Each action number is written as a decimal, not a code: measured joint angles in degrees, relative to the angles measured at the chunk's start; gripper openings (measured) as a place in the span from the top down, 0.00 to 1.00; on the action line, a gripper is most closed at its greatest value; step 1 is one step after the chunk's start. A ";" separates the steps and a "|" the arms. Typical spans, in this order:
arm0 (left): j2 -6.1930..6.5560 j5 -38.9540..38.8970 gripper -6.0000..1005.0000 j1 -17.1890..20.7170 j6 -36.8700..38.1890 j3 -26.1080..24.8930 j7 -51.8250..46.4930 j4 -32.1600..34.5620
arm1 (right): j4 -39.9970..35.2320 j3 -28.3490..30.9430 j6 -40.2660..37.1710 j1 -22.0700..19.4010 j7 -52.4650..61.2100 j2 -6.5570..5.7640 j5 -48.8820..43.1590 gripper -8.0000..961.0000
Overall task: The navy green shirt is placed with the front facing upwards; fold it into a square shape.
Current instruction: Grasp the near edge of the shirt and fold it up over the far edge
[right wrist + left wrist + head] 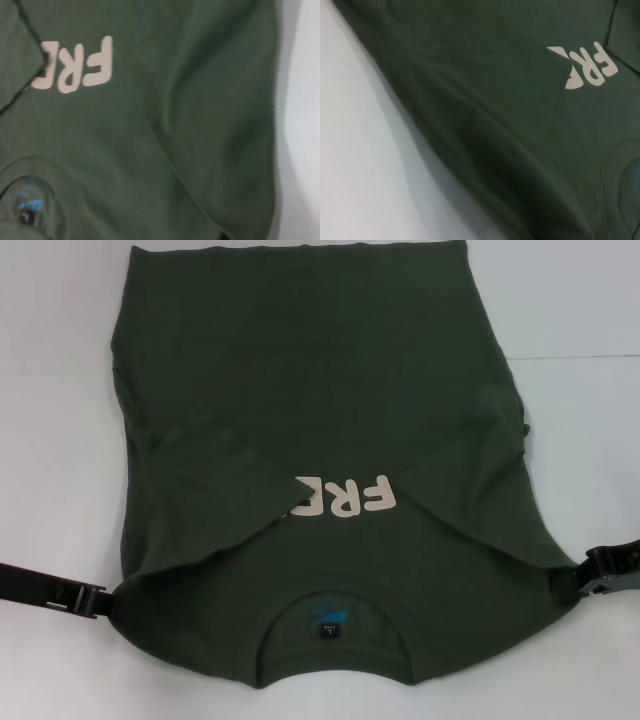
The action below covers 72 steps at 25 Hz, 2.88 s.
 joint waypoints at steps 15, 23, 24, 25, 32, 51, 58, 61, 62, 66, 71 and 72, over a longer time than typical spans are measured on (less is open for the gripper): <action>4.29 1.97 0.97 -0.91 13.82 -5.21 -0.04 -2.70 | -4.75 -0.14 -17.56 -0.36 -6.92 -0.75 0.28 0.93; 4.51 4.43 0.97 -0.92 23.18 -5.28 3.08 -2.43 | -3.96 -1.32 -25.27 -0.44 -10.99 0.37 -0.86 0.92; 4.56 4.59 0.97 -0.94 24.24 -5.24 3.49 -2.42 | -3.88 -1.40 -26.07 -0.49 -11.49 0.39 -0.87 0.92; 4.58 4.96 0.97 -0.98 25.30 -5.18 3.83 -2.40 | -3.79 -1.47 -26.69 -0.51 -11.95 0.42 -0.88 0.92; 4.65 7.38 0.97 -1.10 27.00 -5.47 4.12 -2.37 | -2.57 -3.22 -28.17 -0.94 -14.09 0.80 -0.98 0.91; 7.52 -0.60 0.97 -6.81 12.26 -19.28 -2.77 -5.54 | -2.26 15.67 -17.54 1.94 -10.26 -4.52 5.97 0.89; 6.91 -5.98 0.96 -6.64 -0.46 -19.38 -3.56 -9.72 | -1.76 16.43 -4.01 -0.06 -9.40 -3.28 15.33 0.88; 6.04 -8.64 0.96 -6.15 -5.95 -19.44 -3.47 -11.25 | -0.12 16.34 1.78 -0.40 -10.48 -2.23 17.40 0.88; 5.76 -9.40 0.96 -5.99 -7.52 -19.44 -3.37 -11.58 | 0.38 16.28 3.58 -0.47 -10.71 -1.89 18.05 0.88; 3.77 -12.77 0.96 -5.41 -13.74 -19.12 -2.13 -12.42 | 1.73 16.09 10.56 -0.61 -11.96 -0.01 20.58 0.88; 0.74 -15.11 0.96 -5.39 -21.45 -18.93 -0.22 -12.76 | 2.10 15.90 17.79 -0.53 -13.07 2.27 21.25 0.87; 0.18 -15.89 0.96 -5.42 -23.01 -18.90 0.45 -12.98 | 2.16 15.90 19.15 -0.49 -13.25 2.72 21.29 0.87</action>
